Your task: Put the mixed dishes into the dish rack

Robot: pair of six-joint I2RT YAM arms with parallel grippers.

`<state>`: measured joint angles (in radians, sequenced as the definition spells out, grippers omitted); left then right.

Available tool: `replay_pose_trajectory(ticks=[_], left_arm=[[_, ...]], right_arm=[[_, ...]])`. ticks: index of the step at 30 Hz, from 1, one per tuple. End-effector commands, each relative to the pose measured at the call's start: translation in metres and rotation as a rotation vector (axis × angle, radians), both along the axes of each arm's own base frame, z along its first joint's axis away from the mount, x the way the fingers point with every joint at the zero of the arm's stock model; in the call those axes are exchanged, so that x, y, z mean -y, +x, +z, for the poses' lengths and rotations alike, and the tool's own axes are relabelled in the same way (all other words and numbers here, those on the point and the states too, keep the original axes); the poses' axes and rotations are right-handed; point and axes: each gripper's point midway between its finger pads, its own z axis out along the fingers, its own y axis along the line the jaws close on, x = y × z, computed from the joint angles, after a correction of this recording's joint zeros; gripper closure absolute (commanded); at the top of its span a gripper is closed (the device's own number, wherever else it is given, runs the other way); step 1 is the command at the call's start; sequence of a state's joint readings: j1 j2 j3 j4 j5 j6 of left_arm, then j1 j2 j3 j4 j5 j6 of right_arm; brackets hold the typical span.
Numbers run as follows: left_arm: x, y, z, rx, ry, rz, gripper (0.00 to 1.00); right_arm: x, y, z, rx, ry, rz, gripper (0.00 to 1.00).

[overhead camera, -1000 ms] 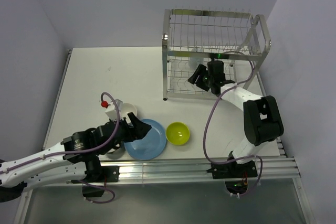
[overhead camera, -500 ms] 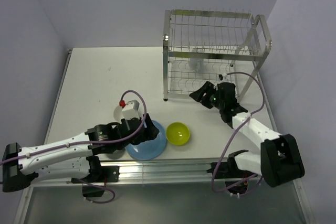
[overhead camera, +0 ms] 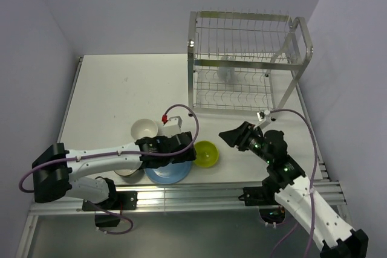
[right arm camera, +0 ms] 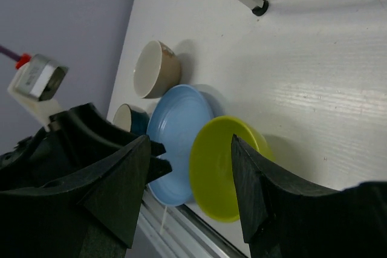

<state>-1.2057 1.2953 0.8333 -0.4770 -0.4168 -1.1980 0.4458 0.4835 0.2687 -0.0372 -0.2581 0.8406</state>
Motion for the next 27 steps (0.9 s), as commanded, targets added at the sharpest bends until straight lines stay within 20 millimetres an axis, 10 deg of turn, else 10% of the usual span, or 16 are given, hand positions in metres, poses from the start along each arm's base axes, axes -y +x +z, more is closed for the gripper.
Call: replay_pose_trajectory(ticks=[1,27], left_arm=[[0.021,0.009,0.016,0.03,-0.053,0.004,0.24],[0.046,0.017,-0.02,-0.019,0.028,-0.021,0.39]], right_arm=[[0.012,-0.017,-0.001,-0.017,-0.009,-0.032,0.37],[0.048,-0.058,0.021,0.018,-0.062,-0.09,0.37]])
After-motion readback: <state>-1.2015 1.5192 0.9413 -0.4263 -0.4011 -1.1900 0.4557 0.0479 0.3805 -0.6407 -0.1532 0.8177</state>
